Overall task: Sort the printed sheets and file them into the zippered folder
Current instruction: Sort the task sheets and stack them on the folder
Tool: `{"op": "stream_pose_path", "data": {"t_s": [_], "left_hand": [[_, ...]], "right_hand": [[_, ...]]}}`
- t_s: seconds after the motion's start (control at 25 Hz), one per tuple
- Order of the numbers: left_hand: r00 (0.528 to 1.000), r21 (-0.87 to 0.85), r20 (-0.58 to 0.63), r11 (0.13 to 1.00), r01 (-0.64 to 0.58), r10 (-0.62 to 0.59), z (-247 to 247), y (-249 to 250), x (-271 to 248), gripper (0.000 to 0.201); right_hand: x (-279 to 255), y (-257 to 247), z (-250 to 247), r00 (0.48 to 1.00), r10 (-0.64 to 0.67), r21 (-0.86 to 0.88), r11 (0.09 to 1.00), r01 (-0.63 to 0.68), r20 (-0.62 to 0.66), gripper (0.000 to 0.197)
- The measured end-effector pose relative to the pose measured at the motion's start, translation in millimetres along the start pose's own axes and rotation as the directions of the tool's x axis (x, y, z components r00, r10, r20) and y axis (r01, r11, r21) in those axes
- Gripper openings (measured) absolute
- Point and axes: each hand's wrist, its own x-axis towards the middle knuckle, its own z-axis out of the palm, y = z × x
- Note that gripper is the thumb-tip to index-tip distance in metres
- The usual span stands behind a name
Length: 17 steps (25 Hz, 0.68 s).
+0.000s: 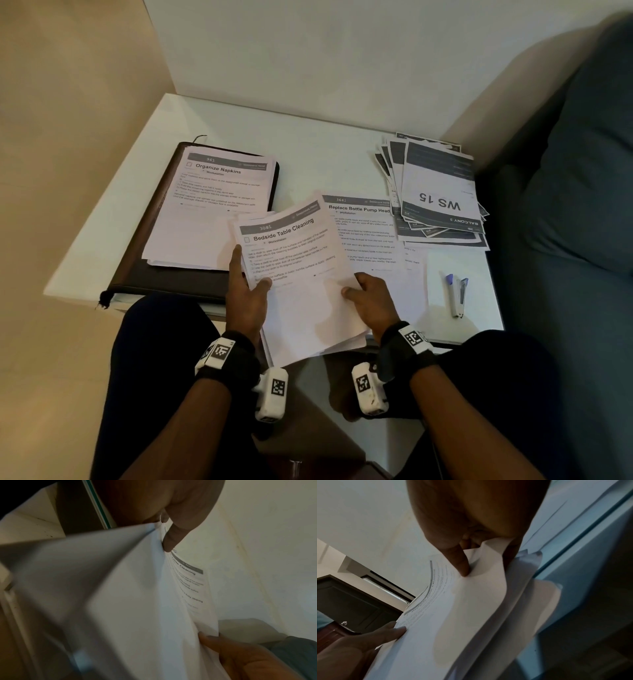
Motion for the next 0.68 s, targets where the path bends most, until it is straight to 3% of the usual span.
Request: {"op": "stream_pose_path", "data": {"t_s": [0.12,0.2,0.32,0.44,0.68], "left_hand": [[1.000,0.005,-0.017,1.000,-0.008,0.008,0,-2,2,0.085],[1.000,0.004,-0.019,1.000,-0.005,0.005,0,-3,2,0.085],[1.000,-0.005,-0.020,1.000,0.004,-0.004,1,-3,2,0.084],[1.000,-0.001,-0.019,1.000,0.000,-0.001,2,-3,2,0.084],[1.000,0.000,-0.024,1.000,0.012,-0.012,1,-1,0,0.086]], "right_hand": [[4,-5,-10,0.998,0.061,-0.009,0.998,-0.061,-0.033,0.024],[14,-12,-31,0.982,0.067,-0.012,0.997,-0.070,-0.175,0.028],[33,-15,-65,0.926,0.055,-0.289,0.942,-0.173,-0.374,0.057],[40,-6,-70,0.916,0.146,-0.445,0.839,-0.314,-0.373,0.091],[57,8,-66,0.926,0.157,-0.443,0.842,-0.307,-0.343,0.095]]}}
